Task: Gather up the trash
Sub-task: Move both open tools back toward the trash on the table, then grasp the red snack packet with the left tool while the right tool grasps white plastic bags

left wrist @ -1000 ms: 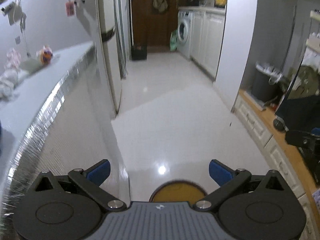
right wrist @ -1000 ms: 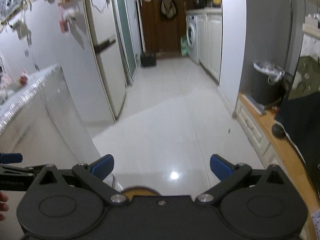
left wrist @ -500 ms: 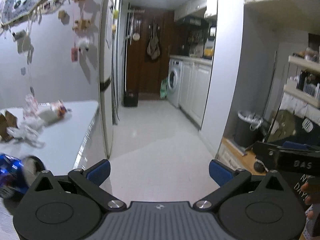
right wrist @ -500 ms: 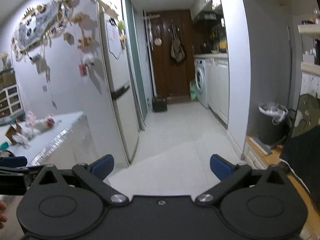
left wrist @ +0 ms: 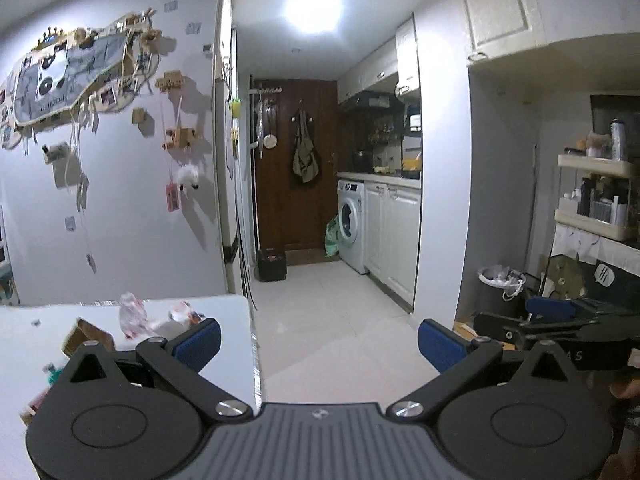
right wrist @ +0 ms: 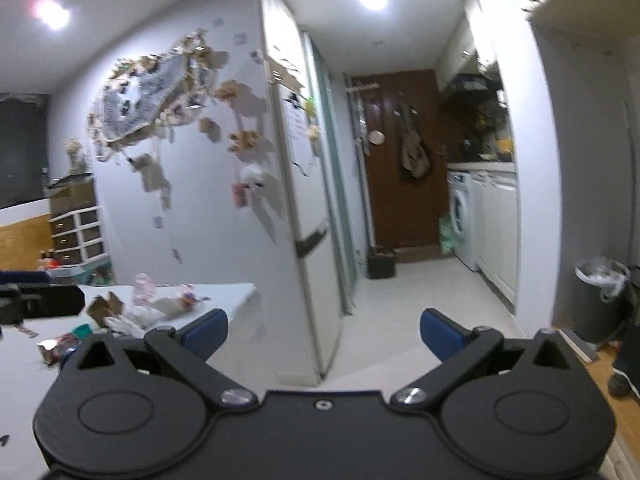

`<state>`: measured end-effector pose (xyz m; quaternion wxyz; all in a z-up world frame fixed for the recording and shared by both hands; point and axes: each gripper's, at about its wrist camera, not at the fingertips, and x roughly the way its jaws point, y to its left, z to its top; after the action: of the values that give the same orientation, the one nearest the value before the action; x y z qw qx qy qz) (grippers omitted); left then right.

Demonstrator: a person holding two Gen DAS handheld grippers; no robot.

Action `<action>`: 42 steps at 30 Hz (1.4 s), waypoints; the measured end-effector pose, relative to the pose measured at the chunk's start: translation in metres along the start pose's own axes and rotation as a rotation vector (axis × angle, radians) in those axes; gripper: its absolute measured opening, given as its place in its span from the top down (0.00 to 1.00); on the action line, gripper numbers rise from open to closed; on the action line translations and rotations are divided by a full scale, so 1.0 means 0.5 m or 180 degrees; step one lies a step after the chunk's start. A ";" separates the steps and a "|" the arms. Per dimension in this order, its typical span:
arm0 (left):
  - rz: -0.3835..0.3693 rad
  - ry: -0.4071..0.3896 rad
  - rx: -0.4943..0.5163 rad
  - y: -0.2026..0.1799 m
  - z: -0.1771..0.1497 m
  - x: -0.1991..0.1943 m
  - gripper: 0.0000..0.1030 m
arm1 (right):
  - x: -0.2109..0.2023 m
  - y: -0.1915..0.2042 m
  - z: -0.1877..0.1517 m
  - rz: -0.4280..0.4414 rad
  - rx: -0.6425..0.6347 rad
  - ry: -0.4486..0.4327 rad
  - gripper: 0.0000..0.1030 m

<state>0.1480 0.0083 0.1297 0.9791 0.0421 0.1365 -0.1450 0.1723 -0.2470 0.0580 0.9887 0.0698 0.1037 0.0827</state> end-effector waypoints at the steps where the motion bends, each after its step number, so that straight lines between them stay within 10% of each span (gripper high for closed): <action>1: 0.0026 -0.0026 0.0051 0.013 0.006 -0.010 0.00 | 0.000 0.008 0.003 0.0044 -0.0009 -0.0015 0.00; 20: 0.0884 0.0378 0.0119 0.413 -0.061 0.047 0.00 | 0.132 0.149 0.027 0.0703 -0.0221 0.0071 0.00; 42: 0.0562 0.1220 -0.0287 0.627 -0.231 0.190 0.00 | 0.429 0.404 0.060 0.0792 -0.0350 0.0792 0.00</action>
<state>0.2984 0.2955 0.0060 0.9450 0.0369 0.3223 -0.0417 0.3558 -0.0152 0.0771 0.9527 0.0171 0.2111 0.2180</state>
